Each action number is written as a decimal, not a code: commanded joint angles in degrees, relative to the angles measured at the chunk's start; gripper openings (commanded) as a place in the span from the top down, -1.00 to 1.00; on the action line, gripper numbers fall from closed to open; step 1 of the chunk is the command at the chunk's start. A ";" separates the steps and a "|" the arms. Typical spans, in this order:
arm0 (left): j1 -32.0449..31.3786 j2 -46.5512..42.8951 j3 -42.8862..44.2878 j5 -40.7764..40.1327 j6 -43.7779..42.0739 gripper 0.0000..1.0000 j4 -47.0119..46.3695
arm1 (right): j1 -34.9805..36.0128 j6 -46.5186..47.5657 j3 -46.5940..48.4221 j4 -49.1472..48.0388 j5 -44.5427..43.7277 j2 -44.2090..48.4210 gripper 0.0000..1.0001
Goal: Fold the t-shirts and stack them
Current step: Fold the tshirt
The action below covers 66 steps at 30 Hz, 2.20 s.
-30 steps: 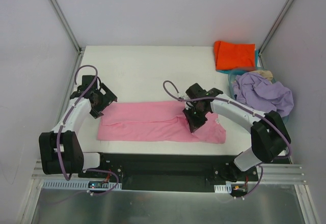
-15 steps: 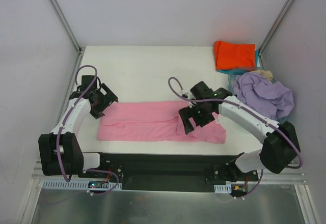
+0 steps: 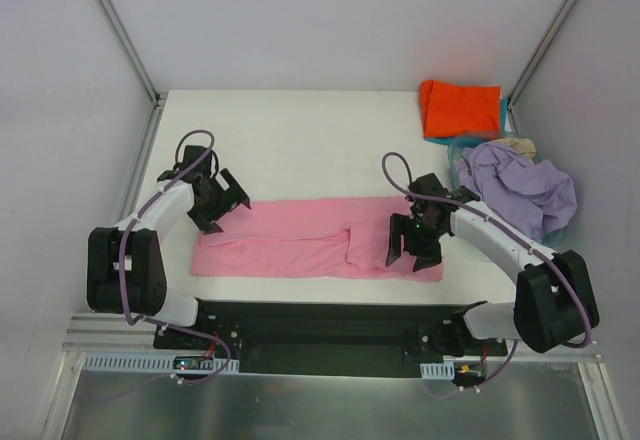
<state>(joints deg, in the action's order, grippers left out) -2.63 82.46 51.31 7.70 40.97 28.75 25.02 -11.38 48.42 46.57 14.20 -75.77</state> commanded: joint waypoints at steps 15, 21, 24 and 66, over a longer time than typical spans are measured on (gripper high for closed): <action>0.00 1.04 0.11 -2.08 0.51 -0.99 0.08 | -1.81 -6.47 -3.51 -4.73 -5.32 -5.36 -0.04; 0.00 0.87 -0.33 -2.43 0.51 -0.99 0.08 | -1.72 -7.87 -5.09 -6.48 -5.23 -4.48 0.35; 0.00 0.95 -0.42 -2.52 0.51 -0.99 0.08 | -1.72 -7.96 -4.92 -5.97 -6.11 -2.72 0.59; -0.88 4.73 -1.03 6.62 -0.64 -0.99 -2.91 | -8.57 -3.48 12.80 -16.68 9.88 -25.97 -0.94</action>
<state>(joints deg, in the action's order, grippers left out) -2.68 86.28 51.03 10.52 39.51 27.20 20.45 -16.95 52.62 34.11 20.25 -93.10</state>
